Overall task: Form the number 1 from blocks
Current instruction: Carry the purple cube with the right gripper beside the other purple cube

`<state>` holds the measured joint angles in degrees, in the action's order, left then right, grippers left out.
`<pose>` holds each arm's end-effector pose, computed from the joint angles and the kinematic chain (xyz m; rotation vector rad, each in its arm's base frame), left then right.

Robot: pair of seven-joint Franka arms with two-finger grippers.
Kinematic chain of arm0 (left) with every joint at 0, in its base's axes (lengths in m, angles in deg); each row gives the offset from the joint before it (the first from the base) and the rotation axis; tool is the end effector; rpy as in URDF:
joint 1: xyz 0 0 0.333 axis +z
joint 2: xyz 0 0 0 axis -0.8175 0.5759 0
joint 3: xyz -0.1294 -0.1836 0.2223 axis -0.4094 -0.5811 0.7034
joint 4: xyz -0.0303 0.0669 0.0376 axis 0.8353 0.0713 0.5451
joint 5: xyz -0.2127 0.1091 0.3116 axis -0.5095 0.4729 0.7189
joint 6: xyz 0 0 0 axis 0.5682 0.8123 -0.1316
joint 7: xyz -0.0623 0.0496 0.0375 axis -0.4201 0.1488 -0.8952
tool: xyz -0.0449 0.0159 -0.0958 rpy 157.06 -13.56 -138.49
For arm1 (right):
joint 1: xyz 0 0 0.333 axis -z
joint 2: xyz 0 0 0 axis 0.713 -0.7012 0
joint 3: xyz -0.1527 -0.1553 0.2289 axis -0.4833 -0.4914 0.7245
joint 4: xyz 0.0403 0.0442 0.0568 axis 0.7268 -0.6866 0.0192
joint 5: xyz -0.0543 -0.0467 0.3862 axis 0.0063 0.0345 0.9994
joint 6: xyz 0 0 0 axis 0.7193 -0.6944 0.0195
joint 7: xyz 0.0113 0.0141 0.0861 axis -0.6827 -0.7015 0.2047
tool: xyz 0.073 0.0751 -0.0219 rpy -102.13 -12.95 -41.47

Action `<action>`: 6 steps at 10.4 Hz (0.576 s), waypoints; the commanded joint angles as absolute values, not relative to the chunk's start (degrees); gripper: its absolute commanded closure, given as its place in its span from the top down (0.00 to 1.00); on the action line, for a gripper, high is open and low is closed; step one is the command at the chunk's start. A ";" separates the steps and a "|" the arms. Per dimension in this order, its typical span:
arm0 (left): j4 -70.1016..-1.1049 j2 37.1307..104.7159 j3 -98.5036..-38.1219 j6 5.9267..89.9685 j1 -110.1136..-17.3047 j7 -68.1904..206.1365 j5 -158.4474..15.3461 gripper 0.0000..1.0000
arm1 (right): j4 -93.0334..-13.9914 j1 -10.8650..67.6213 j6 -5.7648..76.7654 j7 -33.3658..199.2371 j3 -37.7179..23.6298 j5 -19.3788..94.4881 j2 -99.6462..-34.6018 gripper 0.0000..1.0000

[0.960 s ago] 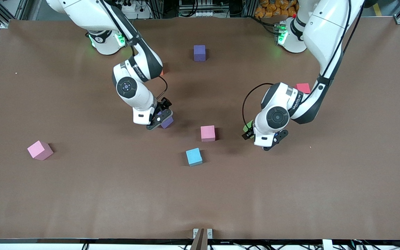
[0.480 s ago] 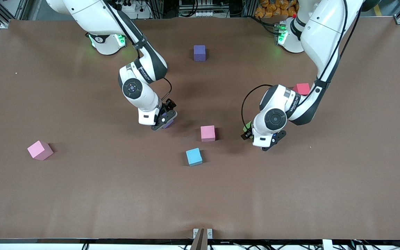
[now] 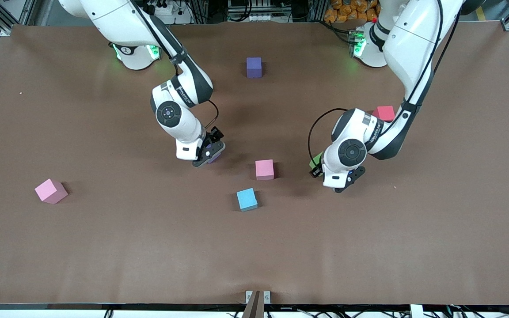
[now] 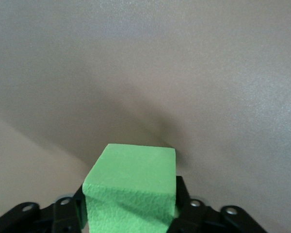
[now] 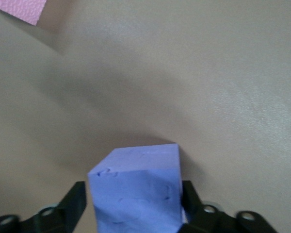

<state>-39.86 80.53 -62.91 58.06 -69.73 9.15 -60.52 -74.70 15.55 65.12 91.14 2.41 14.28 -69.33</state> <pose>0.5611 -0.2854 0.1933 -2.8825 -1.0129 0.3214 0.4849 0.3229 0.2033 -2.8385 -0.9091 0.0649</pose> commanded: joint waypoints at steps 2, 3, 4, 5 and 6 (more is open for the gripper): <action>-40.13 80.37 -62.73 58.58 -70.21 7.75 -59.57 0.00 | -75.77 16.21 65.16 92.32 1.31 15.12 -68.80 0.48; -40.13 80.28 -62.82 58.58 -70.22 7.75 -59.57 0.00 | -76.30 16.03 64.73 91.45 1.22 15.21 -67.49 0.48; -40.22 80.11 -62.82 58.49 -70.22 7.84 -59.57 0.00 | -77.96 14.90 64.38 88.65 1.22 15.30 -64.69 0.48; -40.22 79.93 -62.82 58.49 -70.22 8.10 -59.57 0.00 | -80.15 11.67 64.11 83.32 1.22 15.30 -61.19 0.49; -40.22 79.67 -62.82 58.32 -70.13 8.62 -59.57 0.00 | -82.52 9.46 63.76 75.26 1.30 15.30 -57.58 0.49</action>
<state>-39.78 80.48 -62.92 58.06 -69.84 9.14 -60.52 -76.44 13.53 64.45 84.14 1.51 14.36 -65.89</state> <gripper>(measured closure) 0.414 0.410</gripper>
